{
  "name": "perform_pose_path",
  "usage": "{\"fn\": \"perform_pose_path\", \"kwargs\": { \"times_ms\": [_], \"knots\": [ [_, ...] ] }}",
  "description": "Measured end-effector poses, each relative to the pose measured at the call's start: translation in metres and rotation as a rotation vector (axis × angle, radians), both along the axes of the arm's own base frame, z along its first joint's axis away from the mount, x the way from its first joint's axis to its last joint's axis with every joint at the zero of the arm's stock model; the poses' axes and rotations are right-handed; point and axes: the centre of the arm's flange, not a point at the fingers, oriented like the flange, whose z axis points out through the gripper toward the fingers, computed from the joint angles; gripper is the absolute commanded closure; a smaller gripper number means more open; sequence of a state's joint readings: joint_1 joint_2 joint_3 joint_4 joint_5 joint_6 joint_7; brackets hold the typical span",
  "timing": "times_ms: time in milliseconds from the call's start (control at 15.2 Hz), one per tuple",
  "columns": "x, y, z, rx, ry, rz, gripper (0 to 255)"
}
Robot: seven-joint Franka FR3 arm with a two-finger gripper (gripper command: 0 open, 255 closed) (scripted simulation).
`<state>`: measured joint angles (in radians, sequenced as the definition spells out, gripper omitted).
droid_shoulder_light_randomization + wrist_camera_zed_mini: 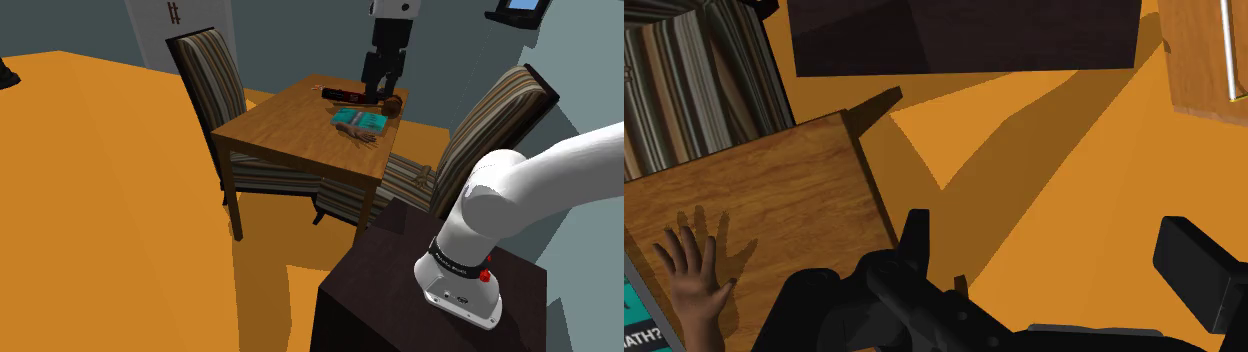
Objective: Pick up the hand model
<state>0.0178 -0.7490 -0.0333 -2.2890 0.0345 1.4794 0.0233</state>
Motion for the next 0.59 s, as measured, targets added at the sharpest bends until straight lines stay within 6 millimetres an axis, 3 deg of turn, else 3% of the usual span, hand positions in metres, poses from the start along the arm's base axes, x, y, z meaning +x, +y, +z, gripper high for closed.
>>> {"fn": "perform_pose_path", "kwargs": {
  "times_ms": [198, 594],
  "knots": [
    [0.009, -0.010, -0.009, 0.000, 0.002, -0.001, 0],
    [0.047, -0.066, -0.045, 0.001, 0.008, -0.005, 0]
  ]
}}
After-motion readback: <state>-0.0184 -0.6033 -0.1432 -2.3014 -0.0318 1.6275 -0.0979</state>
